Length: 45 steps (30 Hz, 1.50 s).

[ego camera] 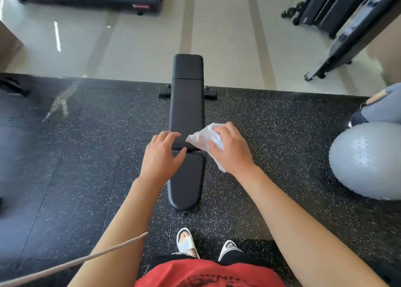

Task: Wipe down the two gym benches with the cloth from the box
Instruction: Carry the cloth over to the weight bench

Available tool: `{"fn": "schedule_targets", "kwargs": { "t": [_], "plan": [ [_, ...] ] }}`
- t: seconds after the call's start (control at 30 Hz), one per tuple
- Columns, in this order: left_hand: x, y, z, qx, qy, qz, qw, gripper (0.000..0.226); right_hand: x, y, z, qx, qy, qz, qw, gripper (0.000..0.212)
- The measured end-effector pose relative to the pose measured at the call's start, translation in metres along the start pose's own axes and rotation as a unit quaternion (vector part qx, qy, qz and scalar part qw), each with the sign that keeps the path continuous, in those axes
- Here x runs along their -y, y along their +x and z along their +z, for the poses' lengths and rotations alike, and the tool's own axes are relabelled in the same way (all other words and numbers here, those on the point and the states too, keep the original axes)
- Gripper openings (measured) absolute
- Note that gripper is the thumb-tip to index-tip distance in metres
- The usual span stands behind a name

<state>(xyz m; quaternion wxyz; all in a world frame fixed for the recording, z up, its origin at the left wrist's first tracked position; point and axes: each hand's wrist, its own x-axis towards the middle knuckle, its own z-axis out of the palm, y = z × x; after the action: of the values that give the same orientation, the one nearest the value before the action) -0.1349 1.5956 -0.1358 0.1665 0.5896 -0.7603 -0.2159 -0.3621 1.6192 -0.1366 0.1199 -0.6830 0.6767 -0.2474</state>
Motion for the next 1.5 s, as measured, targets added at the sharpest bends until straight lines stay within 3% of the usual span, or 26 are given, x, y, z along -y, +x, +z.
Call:
{"fn": "schedule_targets", "kwargs": {
  "t": [0.37, 0.53, 0.77, 1.1, 1.5],
  "plan": [
    [0.005, 0.036, 0.014, -0.052, 0.01, -0.107, 0.993, 0.047, -0.025, 0.084, 0.018, 0.077, 0.032, -0.076, 0.994, 0.042],
    [-0.02, 0.053, 0.03, -0.095, 0.022, -0.179, 0.979, 0.048, -0.055, 0.128, 0.018, 0.133, 0.046, -0.139, 0.98, 0.053],
    [-0.066, 0.045, 0.046, -0.15, 0.015, -0.278, 0.949, 0.048, -0.083, 0.17, 0.02, 0.182, 0.084, -0.228, 0.953, 0.048],
    [-0.09, -0.045, 0.049, -0.209, 0.023, -0.394, 0.895, 0.048, -0.049, 0.128, 0.033, 0.255, 0.129, -0.318, 0.904, 0.053],
    [-0.103, -0.159, 0.068, -0.26, 0.006, -0.435, 0.862, 0.047, -0.01, 0.038, 0.025, 0.285, 0.103, -0.395, 0.867, 0.039]
  ]
}}
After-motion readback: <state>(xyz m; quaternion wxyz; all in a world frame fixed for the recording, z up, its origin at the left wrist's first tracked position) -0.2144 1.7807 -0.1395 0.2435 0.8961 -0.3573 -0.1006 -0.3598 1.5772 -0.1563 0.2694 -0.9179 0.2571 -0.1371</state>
